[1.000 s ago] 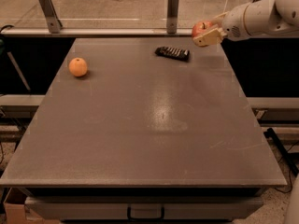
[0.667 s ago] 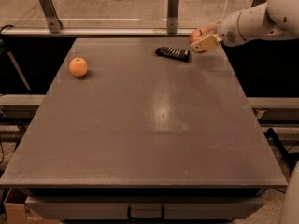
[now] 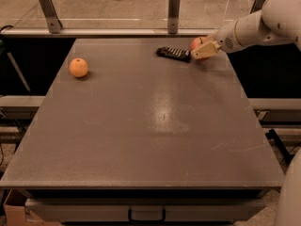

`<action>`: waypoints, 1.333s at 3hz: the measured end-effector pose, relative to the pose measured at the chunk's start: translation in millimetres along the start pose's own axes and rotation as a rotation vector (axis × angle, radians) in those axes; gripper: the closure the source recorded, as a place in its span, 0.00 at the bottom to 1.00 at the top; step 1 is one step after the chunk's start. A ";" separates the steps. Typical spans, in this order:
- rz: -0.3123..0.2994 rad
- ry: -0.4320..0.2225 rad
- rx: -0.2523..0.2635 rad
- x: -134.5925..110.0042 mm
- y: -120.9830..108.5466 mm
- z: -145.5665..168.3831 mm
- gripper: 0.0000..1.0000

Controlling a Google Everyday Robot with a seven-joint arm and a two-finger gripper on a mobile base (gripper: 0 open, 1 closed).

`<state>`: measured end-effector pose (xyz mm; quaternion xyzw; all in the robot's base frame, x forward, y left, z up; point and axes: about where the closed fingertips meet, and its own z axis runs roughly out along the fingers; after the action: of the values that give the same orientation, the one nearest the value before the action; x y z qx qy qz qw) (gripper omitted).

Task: Move apple near rxbar chocolate

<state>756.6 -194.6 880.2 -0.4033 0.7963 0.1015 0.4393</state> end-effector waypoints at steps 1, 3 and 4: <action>0.024 0.020 0.004 9.5 0.9 1.2 0.35; 0.066 0.038 0.013 25.4 5.2 -0.4 0.00; 0.085 0.029 0.044 29.8 -1.3 -14.9 0.00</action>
Offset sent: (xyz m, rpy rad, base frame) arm -0.0149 -0.0153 -0.0222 0.0073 0.0615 -0.0653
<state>739.7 -219.6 866.1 -0.3606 0.8210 0.0967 0.4319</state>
